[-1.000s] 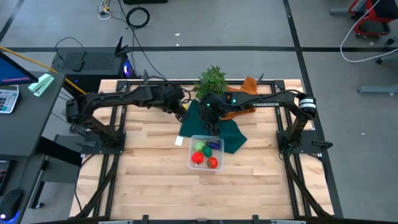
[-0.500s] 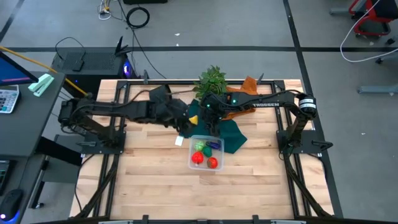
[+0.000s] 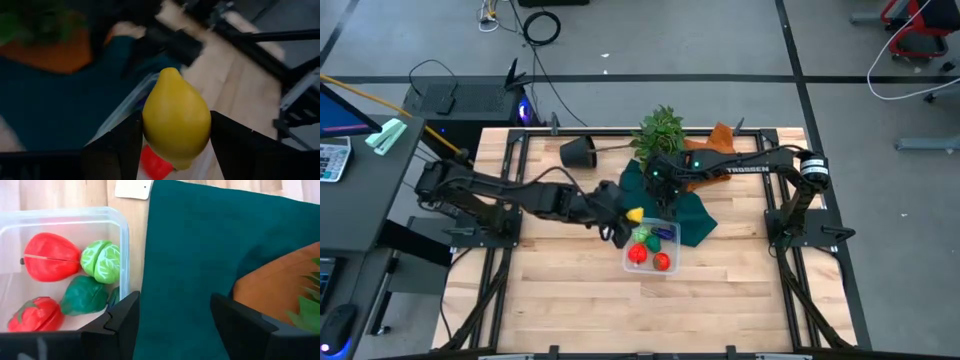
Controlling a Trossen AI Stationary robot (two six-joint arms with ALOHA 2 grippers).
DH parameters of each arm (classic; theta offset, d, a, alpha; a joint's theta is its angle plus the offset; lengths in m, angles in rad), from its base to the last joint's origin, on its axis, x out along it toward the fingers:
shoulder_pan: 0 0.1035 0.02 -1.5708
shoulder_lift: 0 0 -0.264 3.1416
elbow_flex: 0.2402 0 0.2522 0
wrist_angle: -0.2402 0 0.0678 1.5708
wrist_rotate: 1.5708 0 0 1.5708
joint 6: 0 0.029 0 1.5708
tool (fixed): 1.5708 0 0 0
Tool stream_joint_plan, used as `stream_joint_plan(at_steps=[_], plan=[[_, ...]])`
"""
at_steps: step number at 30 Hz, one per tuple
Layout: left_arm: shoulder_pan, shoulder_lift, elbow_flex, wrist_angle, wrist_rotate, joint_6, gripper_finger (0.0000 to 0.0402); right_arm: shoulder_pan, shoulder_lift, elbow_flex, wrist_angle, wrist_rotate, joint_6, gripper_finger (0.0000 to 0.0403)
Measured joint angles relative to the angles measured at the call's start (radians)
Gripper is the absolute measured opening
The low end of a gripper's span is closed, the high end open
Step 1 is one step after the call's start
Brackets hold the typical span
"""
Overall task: Pick and placing Produce into tupperware
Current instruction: Put the lemon into the transparent basket
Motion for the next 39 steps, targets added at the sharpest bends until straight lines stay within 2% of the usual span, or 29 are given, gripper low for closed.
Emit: stream_joint_plan(at_steps=[6, 18, 23, 30, 39], plan=[[-0.02, 0.042, 0.002, 0.042, -0.003, 0.033, 0.0206, 0.012, 0.0, 0.0, -0.009, 0.04, 0.043, 0.0203], [-0.048, 0.169, 0.001, 0.099, 0.102, 0.161, 0.0207, 0.012, 0.0, 0.0, -0.029, 0.068, 0.072, 0.0203], [-0.048, 0.184, 0.001, 0.08, 0.11, 0.166, 0.021, 0.012, -0.006, 0.001, -0.122, 0.021, 0.041, 0.0203], [-0.046, 0.184, 0.001, 0.099, 0.11, 0.191, 0.0207, -0.003, -0.103, 0.001, -0.301, -0.007, 0.003, 0.0203], [-0.027, 0.215, 0.001, 0.102, 0.109, 0.219, 0.0207, 0.013, -0.3, 0.002, -0.314, -0.216, 0.181, 0.0203]])
